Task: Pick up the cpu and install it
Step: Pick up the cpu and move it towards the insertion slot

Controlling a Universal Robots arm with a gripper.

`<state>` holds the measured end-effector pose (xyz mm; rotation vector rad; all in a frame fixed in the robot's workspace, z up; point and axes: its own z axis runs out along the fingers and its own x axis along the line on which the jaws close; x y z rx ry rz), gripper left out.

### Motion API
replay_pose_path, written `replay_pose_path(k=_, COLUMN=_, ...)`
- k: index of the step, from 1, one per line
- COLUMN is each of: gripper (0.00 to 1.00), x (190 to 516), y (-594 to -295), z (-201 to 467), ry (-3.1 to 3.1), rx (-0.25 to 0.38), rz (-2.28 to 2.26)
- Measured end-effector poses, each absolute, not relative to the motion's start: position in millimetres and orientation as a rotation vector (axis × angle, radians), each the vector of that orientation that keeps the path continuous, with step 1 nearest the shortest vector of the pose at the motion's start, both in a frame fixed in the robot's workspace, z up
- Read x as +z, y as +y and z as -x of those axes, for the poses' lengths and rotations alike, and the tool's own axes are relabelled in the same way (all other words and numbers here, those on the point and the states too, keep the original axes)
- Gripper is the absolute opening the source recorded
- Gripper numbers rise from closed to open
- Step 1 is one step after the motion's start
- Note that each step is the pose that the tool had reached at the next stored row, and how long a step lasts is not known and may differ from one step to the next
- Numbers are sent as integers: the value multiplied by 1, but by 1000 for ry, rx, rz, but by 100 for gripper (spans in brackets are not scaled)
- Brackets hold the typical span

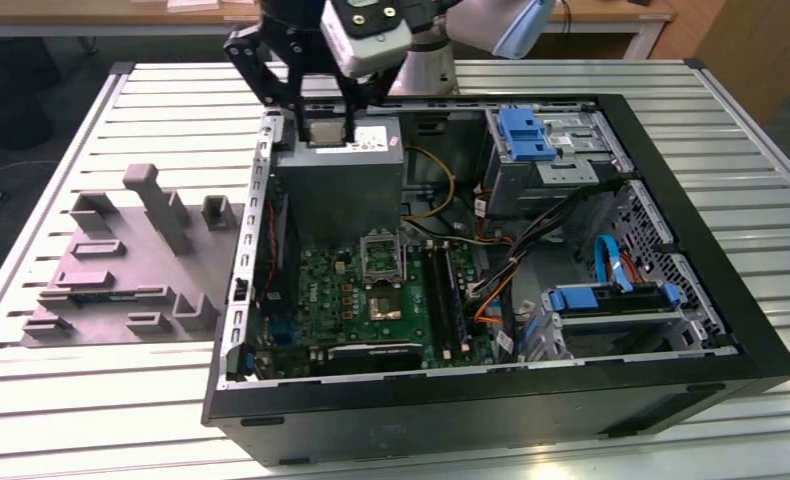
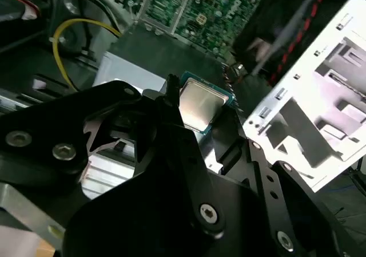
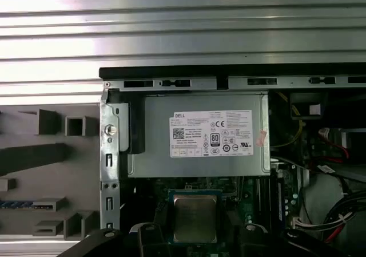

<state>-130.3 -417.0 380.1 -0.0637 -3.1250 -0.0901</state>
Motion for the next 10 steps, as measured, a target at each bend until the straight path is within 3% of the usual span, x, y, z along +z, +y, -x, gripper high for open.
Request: replay_pose_path(k=10, gripper=47, x=376, y=-424, z=108, ry=-3125, rx=-90, rz=64)
